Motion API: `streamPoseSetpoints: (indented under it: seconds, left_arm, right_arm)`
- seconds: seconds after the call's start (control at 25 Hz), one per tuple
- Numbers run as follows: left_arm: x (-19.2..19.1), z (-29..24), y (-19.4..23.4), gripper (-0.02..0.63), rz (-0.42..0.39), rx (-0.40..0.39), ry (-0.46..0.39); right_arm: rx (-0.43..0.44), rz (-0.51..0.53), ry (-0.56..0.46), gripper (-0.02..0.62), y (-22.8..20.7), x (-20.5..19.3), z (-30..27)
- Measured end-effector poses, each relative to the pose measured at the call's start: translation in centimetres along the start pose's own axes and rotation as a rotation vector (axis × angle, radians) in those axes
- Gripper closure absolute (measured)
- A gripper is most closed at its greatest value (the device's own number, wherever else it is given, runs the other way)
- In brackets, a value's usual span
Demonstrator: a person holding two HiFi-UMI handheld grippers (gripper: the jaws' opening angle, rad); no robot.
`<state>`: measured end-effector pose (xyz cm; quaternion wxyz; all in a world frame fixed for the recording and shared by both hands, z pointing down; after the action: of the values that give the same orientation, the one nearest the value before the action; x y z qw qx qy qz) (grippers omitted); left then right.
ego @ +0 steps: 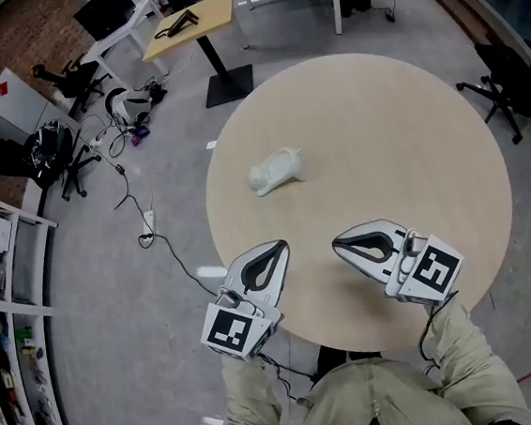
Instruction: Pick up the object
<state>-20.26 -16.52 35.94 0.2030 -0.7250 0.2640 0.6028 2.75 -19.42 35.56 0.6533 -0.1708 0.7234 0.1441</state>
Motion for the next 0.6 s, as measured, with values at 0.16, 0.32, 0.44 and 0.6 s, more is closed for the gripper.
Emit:
streamPoseSetpoints:
  seconds: [0.16, 0.32, 0.44, 0.6]
  left_arm:
    - [-1.7, -1.9, 2.3, 0.6, 0.0, -0.025, 0.0]
    - [-3.3, -3.4, 4.8, 0.6, 0.016, -0.035, 0.014]
    - [-4.6, -4.3, 6.6, 0.6, 0.02, -0.057, 0.004]
    - [-6.0, -5.5, 8.3, 0.6, 0.041, -0.067, 0.022]
  right_arm:
    - [-0.016, -0.029, 0.025, 0.594, -1.3, -1.5, -1.7]
    - [-0.023, -0.045, 0.056, 0.594, -2.8, -3.1, -3.6]
    - [-0.037, -0.068, 0.073, 0.594, -3.9, -4.1, -4.9]
    - [-0.051, -0.09, 0.103, 0.594, -5.2, -6.1, -6.1]
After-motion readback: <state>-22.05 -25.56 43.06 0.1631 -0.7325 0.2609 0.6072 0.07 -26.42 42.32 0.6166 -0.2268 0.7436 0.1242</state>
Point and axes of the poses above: the fingertips, and each gripper's own axes: z backward along the fingers, y to its left, x out of its top, the point moved 10 cm from there along z, backward along the fingers, and after that the axes turned 9 degrees about -x, right-handed, at the moved point
